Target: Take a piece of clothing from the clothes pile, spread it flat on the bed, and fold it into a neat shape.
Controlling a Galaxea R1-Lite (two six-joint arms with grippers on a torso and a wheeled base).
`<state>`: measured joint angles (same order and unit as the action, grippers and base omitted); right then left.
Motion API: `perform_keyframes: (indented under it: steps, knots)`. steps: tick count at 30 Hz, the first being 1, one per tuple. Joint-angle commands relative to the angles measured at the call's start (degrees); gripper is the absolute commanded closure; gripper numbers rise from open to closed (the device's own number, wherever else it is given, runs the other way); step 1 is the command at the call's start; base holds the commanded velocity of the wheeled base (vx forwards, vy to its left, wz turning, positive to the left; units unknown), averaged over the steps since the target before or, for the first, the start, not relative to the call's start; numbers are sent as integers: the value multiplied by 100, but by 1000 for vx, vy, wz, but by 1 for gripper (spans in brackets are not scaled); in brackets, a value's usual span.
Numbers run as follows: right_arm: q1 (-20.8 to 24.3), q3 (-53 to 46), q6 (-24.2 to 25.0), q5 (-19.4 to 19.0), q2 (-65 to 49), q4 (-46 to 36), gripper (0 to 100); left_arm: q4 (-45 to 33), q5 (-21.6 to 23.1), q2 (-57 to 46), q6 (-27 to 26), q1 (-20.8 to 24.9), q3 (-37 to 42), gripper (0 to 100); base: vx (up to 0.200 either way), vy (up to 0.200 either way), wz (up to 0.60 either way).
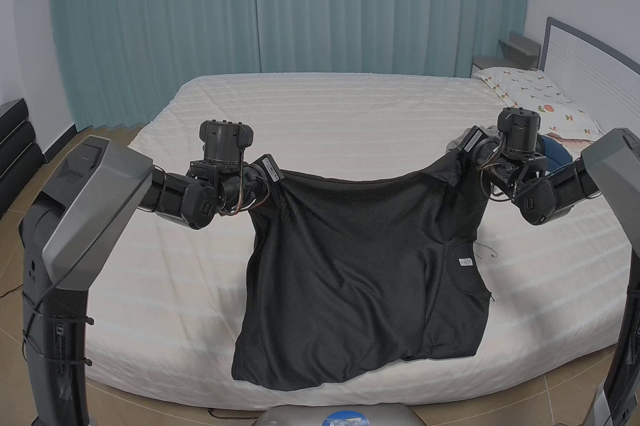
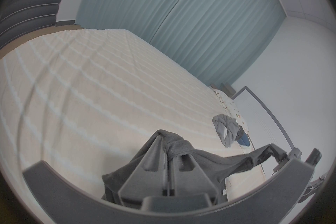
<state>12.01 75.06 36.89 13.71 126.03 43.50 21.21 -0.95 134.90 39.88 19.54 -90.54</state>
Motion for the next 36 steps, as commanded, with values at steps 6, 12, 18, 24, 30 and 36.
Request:
perform_keyframes:
  steps: [6, 12, 18, 24, 30, 36]
  knots:
    - [-164, 1028, 380, 52, 1082, 1, 100, 41, -292, 1161, 11, -73, -1335, 0, 0, 0, 0]
    - [-155, 1160, 512, -18, 1715, 27, 0, 41, -300, 1557, 47, -135, -1572, 0, 0, 0, 0]
    - [-269, 1134, 512, 44, 2005, -210, 0, -12, -388, 1583, 240, -223, -1581, 0, 0, 0, 0]
    - [-392, 1028, 504, 44, 2101, -509, 0, -522, -415, 1583, 99, -381, -1440, 0, 0, 0, 0]
    - [-665, 721, 556, -299, 1820, -482, 0, -1708, -213, 1240, 196, -486, -1431, 0, 0, 0, 0]
    - [-937, 150, 934, -967, 1100, -500, 0, -1954, 315, 731, 214, -601, -886, 0, 0, 0, 0]
